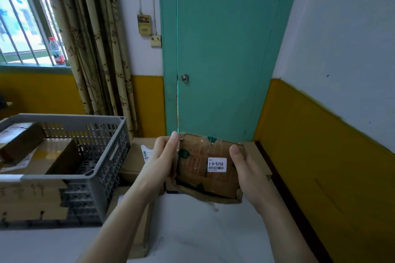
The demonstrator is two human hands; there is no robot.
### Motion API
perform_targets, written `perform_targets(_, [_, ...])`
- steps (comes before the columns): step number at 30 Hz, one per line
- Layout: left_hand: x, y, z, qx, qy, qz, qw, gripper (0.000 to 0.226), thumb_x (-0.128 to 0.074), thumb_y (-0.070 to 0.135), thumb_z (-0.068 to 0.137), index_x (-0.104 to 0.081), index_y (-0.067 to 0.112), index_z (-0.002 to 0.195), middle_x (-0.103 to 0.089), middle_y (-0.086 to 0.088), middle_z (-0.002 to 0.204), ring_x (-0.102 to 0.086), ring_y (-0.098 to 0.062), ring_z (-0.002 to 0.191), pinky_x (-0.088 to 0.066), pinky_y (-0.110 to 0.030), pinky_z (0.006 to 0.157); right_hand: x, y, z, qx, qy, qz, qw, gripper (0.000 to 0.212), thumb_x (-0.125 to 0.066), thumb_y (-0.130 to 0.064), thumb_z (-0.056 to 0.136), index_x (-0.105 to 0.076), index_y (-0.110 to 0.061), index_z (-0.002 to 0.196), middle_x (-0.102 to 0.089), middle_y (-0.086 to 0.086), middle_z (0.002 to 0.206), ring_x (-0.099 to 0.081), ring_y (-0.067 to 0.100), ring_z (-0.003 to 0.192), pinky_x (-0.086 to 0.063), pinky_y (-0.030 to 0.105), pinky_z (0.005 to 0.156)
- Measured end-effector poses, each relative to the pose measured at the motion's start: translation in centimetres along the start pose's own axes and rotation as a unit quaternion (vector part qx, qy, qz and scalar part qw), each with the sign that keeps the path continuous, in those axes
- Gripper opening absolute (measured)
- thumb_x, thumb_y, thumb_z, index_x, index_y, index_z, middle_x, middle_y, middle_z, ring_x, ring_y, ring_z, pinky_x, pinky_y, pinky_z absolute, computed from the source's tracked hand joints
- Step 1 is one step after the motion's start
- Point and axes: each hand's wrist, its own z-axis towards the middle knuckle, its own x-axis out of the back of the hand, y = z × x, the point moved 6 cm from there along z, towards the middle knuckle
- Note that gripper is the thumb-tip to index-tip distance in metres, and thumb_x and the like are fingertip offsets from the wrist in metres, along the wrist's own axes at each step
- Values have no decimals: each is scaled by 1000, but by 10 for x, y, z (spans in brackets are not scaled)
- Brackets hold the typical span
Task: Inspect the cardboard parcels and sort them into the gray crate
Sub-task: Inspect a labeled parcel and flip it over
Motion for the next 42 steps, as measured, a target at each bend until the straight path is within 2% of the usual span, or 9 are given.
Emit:
perform_targets(5, [9,-9,7,52,54,-1,997,93,-56,101,50,-62,34,114,-69,8,113,-61,-7,103,-53,-51,95,3,-3,-1,12,35,16,999,55,-51,-74,84,-61,-34,120,-72,-15,97,-70,-1,88,-55,18,66])
perform_targets(10, [6,-28,15,119,9,-75,990,57,-68,69,83,-59,32,126,-81,9,98,-78,-12,88,-58,-33,72,4,-1,-2,37,26,33,998,64,-59,-52,80,-50,-34,141,-63,-14,124,-69,6,104,-61,26,76])
perform_targets(15, [-4,-34,14,154,-61,-98,981,55,-66,68,85,-58,34,127,-80,-5,112,-78,-27,100,-59,-41,85,-2,2,-3,48,6,33,998,59,-56,-46,78,-49,-45,137,-49,-30,127,-57,1,118,-58,37,96])
perform_targets(18, [-1,-34,12,136,-52,-96,985,59,-69,61,85,-56,32,134,-77,-7,119,-77,-28,103,-60,-45,92,-2,6,1,40,8,64,997,40,-60,-44,79,-56,-53,118,-56,-19,128,-65,9,113,-62,35,85])
perform_targets(24, [4,-27,8,81,-25,-110,990,72,-78,52,75,-53,34,140,-71,-5,126,-77,-24,100,-62,-38,80,-2,11,11,-41,-18,104,994,43,-74,-50,83,-60,-47,124,-76,-13,108,-76,13,94,-62,29,70])
perform_targets(32, [1,-23,0,40,-81,-68,994,92,-83,50,59,-45,49,142,-63,5,136,-73,-23,111,-61,-46,95,-6,20,14,-87,-32,70,993,80,-76,-78,60,-56,-46,130,-68,-14,131,-62,20,124,-48,53,109])
perform_targets(36, [7,-19,1,41,-51,-43,997,86,-85,55,64,-45,51,140,-69,7,130,-76,-21,104,-63,-45,88,-9,21,10,-38,-41,49,997,60,-84,-63,66,-53,-59,118,-64,-23,128,-60,6,123,-54,42,103])
perform_targets(39, [12,-15,1,19,-28,-19,999,95,-84,65,66,-41,43,147,-72,5,128,-77,-18,102,-65,-40,81,-15,19,6,-19,-51,6,998,68,-86,-59,63,-41,-73,111,-56,-39,122,-55,-9,117,-53,22,92])
perform_targets(42, [17,-14,-2,-2,-39,1,999,99,-85,67,68,-38,42,152,-73,6,128,-75,-17,107,-65,-37,82,-17,21,7,-16,-63,-19,998,72,-87,-55,66,-35,-81,109,-57,-46,117,-54,-13,116,-53,21,93])
